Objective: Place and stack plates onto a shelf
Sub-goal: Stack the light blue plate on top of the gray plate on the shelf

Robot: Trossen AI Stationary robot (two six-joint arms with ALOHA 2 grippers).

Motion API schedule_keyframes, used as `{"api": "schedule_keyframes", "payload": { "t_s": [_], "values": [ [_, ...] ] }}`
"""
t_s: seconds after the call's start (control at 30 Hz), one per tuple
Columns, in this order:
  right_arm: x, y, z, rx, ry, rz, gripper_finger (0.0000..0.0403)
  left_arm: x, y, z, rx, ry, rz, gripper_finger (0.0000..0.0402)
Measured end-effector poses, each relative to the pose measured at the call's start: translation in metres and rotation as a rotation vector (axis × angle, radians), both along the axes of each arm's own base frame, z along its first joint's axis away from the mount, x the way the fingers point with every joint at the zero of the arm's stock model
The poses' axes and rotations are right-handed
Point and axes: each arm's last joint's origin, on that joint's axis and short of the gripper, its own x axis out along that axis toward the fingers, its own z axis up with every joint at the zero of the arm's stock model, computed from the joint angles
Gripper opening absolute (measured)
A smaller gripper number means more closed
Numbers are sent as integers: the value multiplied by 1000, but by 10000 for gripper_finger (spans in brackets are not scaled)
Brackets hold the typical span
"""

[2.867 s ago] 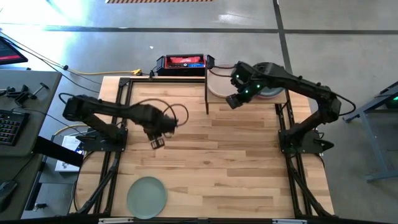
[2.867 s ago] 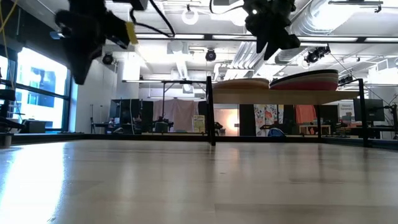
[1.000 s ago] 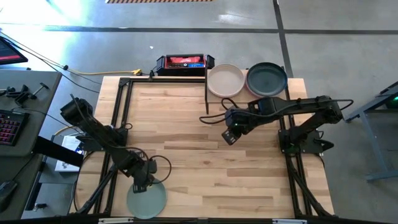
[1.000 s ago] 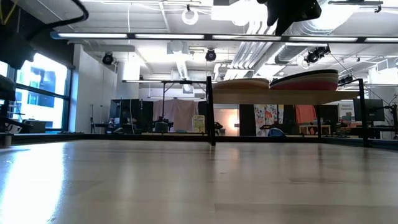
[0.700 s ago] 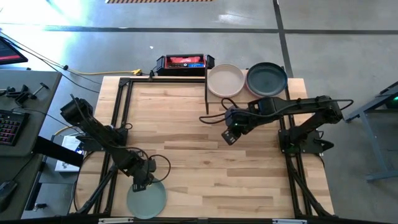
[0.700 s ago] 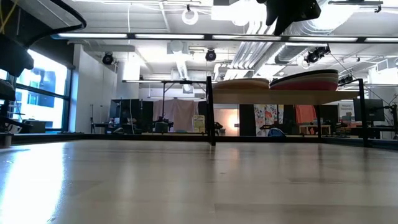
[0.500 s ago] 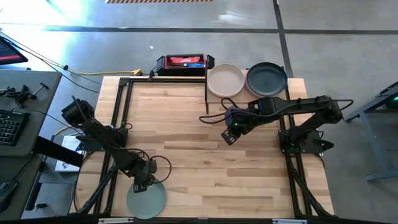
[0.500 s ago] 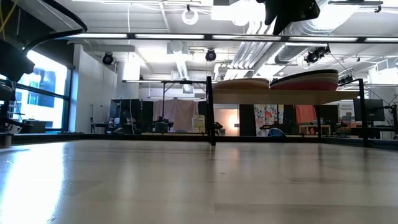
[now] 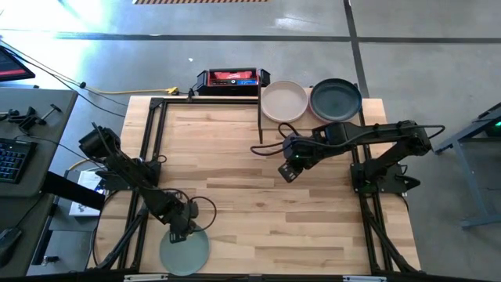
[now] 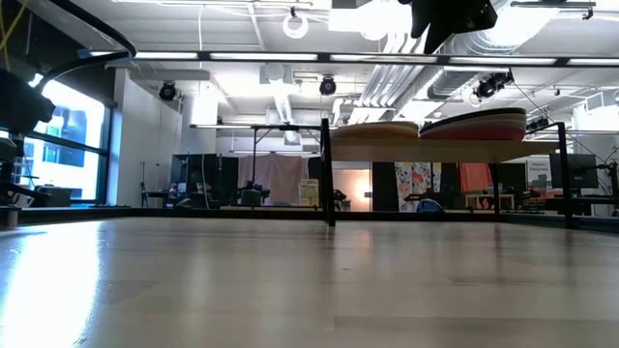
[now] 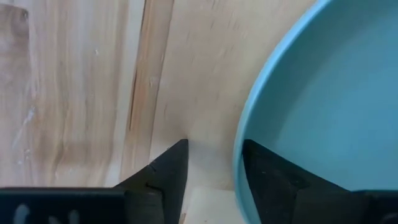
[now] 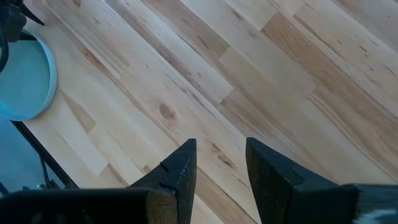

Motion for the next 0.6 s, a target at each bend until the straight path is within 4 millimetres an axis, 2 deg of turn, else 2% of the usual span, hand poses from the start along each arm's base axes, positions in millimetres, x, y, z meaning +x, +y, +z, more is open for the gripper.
{"api": "schedule_keyframes", "payload": {
  "t_s": [0.3,0.6],
  "values": [
    [0,0,0,0,0,0,117,0,0,1,-4,0,26,12],
    [0,0,0,0,0,0,117,9,9,6,-28,-8,98,4]
  ]
}}
